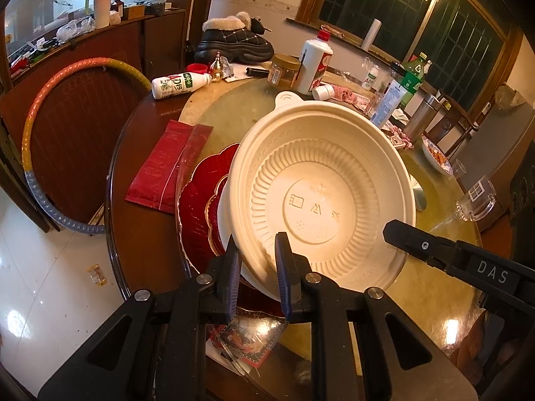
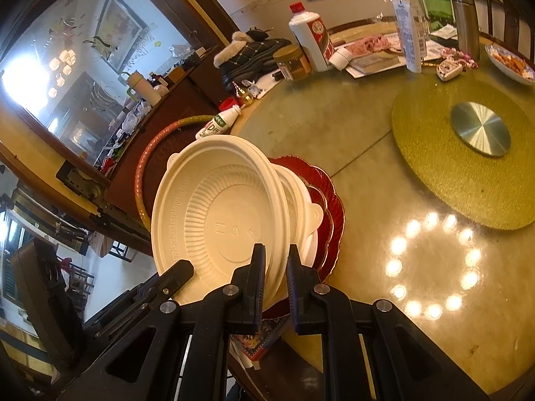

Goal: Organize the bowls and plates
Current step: 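Lower the held bowl into the nested bowls on the stack with both tools, then open both tools to release the bowl and withdraw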

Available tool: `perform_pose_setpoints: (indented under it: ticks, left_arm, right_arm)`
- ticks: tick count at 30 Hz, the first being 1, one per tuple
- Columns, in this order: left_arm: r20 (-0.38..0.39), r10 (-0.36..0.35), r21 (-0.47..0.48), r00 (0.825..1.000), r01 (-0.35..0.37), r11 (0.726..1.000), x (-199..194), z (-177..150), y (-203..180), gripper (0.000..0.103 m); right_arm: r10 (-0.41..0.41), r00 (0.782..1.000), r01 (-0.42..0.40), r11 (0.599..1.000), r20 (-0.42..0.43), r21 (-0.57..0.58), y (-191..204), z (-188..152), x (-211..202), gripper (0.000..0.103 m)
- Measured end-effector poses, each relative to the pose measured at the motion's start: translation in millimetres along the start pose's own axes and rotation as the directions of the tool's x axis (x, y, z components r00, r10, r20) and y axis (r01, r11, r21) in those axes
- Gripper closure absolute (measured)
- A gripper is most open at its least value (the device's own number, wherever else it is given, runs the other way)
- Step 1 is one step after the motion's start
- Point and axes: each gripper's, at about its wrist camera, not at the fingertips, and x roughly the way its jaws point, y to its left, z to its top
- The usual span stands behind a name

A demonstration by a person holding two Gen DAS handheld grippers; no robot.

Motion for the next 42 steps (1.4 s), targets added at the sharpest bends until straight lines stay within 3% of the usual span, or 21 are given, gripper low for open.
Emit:
perform_pose_setpoints:
  ticks: [12, 15, 18, 19, 22, 23, 27, 29, 31, 33, 36, 39, 42]
  left_arm:
    - [-0.020, 0.002, -0.014, 1.000, -0.002, 1.000, 0, 9, 1, 0.085]
    - [-0.056, -0.013, -0.038, 0.998, 0.011, 0.999, 5, 10, 3, 0.085]
    - [-0.028, 0.015, -0.055, 0.999, -0.017, 0.998, 3, 11, 4, 0.082]
    - [-0.014, 0.028, -0.060, 1.000, -0.029, 0.998, 1, 11, 5, 0.078]
    - [0.046, 0.045, -0.083, 0.998, -0.041, 0.996, -6, 8, 5, 0.051]
    - [0.073, 0.069, -0.085, 0.995, -0.063, 0.994, -9, 7, 4, 0.043]
    - [0.164, 0.107, -0.075, 0.981, -0.096, 0.993, -20, 3, 0, 0.037]
    - [0.210, 0.123, -0.069, 0.970, -0.111, 0.991, -27, -1, -3, 0.026]
    - [0.249, 0.133, -0.058, 0.959, -0.123, 0.991, -33, -5, -7, 0.019]
    - [0.276, 0.147, -0.034, 0.950, -0.143, 0.989, -37, -12, -13, 0.018]
    - [0.279, 0.138, -0.003, 0.950, -0.143, 0.990, -39, -21, -18, 0.015]
    - [0.274, 0.129, 0.008, 0.953, -0.136, 0.991, -42, -29, -21, 0.014]
    - [0.275, 0.121, 0.023, 0.954, -0.132, 0.991, -43, -39, -21, 0.008]
  right_arm:
    - [0.002, 1.000, -0.002, 1.000, -0.020, 0.023, 2, 10, 4, 0.087]
    - [0.006, 0.999, -0.005, 0.999, -0.033, 0.036, 0, 13, 6, 0.086]
    - [0.016, 1.000, -0.015, 0.999, -0.019, 0.042, 0, 14, 4, 0.084]
    - [0.015, 1.000, -0.014, 0.999, -0.013, 0.044, 0, 14, 3, 0.079]
    - [0.014, 1.000, -0.015, 0.999, 0.014, 0.035, 1, 14, -2, 0.060]
    - [0.015, 1.000, -0.016, 0.999, 0.025, 0.030, 2, 13, -4, 0.058]
    - [0.060, 0.994, -0.062, 0.998, 0.087, 0.014, 6, 11, -17, 0.045]
    - [0.079, 0.989, -0.079, 0.997, 0.121, -0.008, 10, 9, -25, 0.040]
    - [0.094, 0.981, -0.087, 0.995, 0.170, -0.045, 16, 5, -36, 0.024]
    - [0.095, 0.973, -0.076, 0.993, 0.211, -0.094, 21, 0, -44, 0.013]
    - [0.069, 0.974, -0.027, 0.981, 0.216, -0.194, 26, -13, -49, 0.000]
    - [0.056, 0.981, -0.002, 0.959, 0.185, -0.282, 27, -27, -50, 0.000]
    - [0.034, 0.977, 0.036, 0.945, 0.208, -0.325, 22, -40, -56, 0.000]
